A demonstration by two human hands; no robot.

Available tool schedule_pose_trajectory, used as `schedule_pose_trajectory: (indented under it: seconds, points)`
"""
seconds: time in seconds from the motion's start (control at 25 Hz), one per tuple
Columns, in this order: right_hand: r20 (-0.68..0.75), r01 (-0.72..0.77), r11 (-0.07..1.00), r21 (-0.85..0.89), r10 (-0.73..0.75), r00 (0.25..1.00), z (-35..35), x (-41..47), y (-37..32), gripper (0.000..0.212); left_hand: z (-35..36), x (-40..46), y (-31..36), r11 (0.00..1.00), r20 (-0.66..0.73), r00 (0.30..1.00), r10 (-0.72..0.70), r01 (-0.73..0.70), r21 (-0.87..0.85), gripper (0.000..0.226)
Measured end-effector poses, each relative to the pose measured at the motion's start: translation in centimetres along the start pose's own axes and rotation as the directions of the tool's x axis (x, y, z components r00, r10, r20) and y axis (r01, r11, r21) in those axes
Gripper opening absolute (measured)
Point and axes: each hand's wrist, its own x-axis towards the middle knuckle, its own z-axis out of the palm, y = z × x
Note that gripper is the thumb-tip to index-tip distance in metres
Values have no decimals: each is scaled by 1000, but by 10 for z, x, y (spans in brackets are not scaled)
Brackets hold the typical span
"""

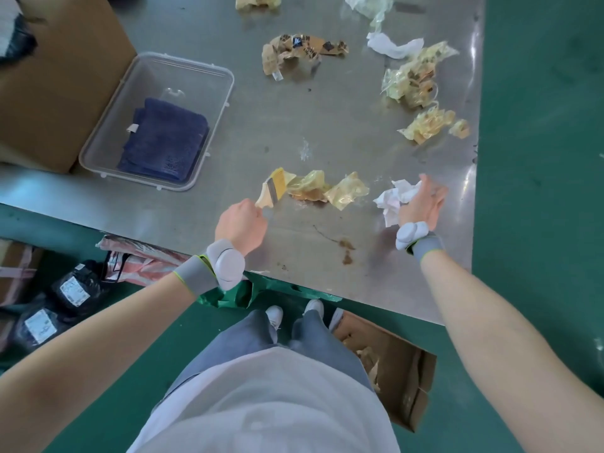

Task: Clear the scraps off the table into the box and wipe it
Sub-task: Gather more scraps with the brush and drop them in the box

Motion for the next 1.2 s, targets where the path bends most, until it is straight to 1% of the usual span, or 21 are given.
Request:
schedule_pose_trajectory:
  seconds: [0.12,0.2,0.24,0.44,0.56,0.72,0.84,0.92,1.08,1.2]
  points:
    - [168,78,994,-71,-65,984,13,4,6,76,0,3,9,998,-29,999,-33,35,50,21]
    - [257,146,987,-70,-124,958,17,3,4,83,1,6,15,996,-42,998,-52,55,66,18]
    - [280,175,983,-60,-151,948,19,4,4,85,1,7,17,995,-49,997,-58,61,74,18]
    - [336,351,936,13,-335,881,19,10,-2,89,4,13,26,992,-81,995,-63,71,104,18]
    - [313,428,903,35,-417,853,21,12,-5,101,10,17,35,995,-63,998,-22,28,96,21]
    - [300,442,895,57,-438,847,27,12,-4,122,25,19,59,995,3,998,60,-60,76,21]
    - [321,425,901,89,-430,844,31,12,-5,128,36,19,79,991,56,993,102,-106,75,24]
    - [348,415,904,99,-422,837,33,11,-9,128,41,19,89,990,57,991,118,-122,68,26]
    - [351,420,901,107,-430,832,34,14,-12,124,34,11,95,987,-48,987,156,-154,46,22]
    - [342,432,896,103,-440,830,34,17,-13,124,13,10,87,994,-190,976,111,-110,14,22]
